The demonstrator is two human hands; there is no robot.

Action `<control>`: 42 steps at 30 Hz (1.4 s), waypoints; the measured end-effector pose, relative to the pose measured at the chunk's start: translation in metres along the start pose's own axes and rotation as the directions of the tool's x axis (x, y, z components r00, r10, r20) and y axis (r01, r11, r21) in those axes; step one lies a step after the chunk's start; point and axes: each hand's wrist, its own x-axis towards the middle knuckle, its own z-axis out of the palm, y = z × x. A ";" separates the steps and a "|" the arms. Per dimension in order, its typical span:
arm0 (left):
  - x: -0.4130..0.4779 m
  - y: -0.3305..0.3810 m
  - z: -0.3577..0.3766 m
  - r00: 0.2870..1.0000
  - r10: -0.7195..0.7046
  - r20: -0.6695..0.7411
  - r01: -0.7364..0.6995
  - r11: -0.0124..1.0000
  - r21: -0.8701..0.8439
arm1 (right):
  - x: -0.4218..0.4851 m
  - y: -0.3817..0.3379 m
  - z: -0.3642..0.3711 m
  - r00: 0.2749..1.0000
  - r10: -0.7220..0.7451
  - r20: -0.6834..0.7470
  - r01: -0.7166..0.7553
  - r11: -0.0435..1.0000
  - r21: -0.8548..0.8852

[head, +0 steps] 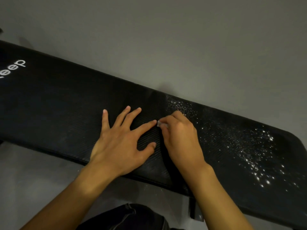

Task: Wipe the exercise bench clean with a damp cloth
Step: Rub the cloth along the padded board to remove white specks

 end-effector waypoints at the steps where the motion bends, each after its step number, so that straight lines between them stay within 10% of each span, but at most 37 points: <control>1: 0.001 0.001 -0.001 1.000 -0.004 0.002 0.004 1.000 0.003 | -0.003 0.000 -0.002 1.000 -0.004 0.009 0.004 1.000 0.017; 42: 0.031 0.016 0.009 0.993 -0.107 -0.050 0.106 0.994 -0.027 | 0.111 0.045 0.012 1.000 0.029 0.001 -0.028 0.989 -0.145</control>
